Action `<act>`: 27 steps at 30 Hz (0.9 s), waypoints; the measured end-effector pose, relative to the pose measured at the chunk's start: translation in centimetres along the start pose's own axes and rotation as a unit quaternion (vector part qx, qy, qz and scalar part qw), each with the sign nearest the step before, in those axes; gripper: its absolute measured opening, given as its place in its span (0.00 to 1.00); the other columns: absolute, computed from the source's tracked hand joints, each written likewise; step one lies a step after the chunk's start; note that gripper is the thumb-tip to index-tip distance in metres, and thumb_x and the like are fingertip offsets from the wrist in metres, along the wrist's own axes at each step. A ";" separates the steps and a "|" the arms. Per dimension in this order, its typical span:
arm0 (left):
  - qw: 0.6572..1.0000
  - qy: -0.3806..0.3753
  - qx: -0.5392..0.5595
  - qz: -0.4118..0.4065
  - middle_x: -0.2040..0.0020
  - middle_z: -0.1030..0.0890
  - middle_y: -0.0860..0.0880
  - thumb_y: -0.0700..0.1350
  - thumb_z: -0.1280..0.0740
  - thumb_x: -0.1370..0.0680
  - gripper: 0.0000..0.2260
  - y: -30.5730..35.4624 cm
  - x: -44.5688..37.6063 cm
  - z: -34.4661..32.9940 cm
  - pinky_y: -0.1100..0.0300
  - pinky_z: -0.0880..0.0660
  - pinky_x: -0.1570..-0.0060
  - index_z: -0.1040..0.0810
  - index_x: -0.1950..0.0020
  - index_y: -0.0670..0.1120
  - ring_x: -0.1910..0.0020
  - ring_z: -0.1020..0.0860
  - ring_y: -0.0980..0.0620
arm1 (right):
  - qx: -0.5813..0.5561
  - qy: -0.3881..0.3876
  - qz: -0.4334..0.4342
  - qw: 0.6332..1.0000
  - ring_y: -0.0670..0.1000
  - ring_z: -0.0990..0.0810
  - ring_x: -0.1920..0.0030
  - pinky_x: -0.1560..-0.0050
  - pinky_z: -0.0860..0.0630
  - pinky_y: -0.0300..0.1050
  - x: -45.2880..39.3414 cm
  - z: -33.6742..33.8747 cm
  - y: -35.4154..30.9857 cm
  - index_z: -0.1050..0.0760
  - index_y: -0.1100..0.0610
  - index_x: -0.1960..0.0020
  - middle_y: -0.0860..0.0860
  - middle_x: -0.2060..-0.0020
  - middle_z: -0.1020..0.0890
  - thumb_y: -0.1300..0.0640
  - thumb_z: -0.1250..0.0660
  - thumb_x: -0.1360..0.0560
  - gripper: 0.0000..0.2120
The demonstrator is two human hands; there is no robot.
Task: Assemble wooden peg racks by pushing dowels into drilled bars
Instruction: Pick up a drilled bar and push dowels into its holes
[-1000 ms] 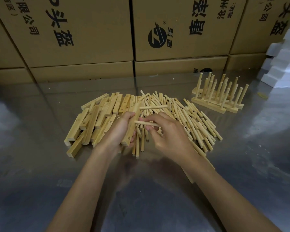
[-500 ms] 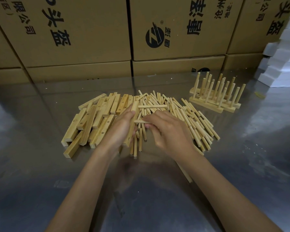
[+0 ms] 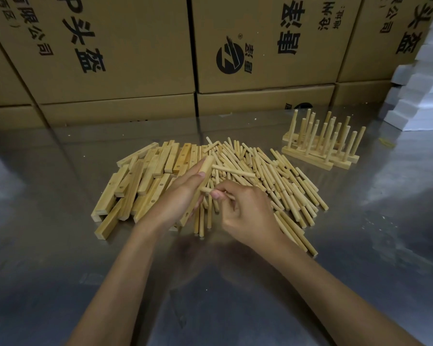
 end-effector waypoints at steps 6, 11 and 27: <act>1.000 -0.008 -0.007 -0.009 0.23 0.34 0.55 0.48 0.45 0.14 0.19 -0.1 0.0 0.1 0.81 0.33 0.63 0.36 0.23 0.61 0.26 0.33 0.53 | -0.321 -0.239 -0.251 0.882 0.43 0.37 0.76 0.75 0.41 0.37 0.1 -0.4 1.0 0.25 0.52 0.60 0.44 0.75 0.34 0.50 0.41 0.16 0.15; 0.999 -0.027 0.032 0.015 0.44 0.22 0.31 0.48 0.44 0.14 0.18 0.3 0.3 0.1 0.65 0.29 0.76 0.32 0.24 0.61 0.60 0.16 0.48 | 0.088 -0.076 0.018 0.993 0.49 0.33 0.75 0.72 0.39 0.43 0.4 0.2 -1.0 0.28 0.53 0.54 0.45 0.74 0.31 0.55 0.40 0.18 0.07; 1.000 -0.019 0.012 0.019 0.26 0.33 0.63 0.50 0.44 0.14 0.18 0.2 0.3 -0.4 0.82 0.33 0.58 0.33 0.24 0.62 0.36 0.32 0.69 | -0.175 -0.139 -0.146 0.964 0.53 0.27 0.66 0.61 0.31 0.51 -0.1 -0.1 0.1 0.24 0.59 0.60 0.53 0.70 0.25 0.51 0.39 0.18 0.16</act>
Point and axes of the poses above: each hand's wrist, its own x-axis away from the middle knuckle, its own z-axis out of the back of the hand, y = z × x, the point moved 3 cm from there along -x, towards the middle knuckle
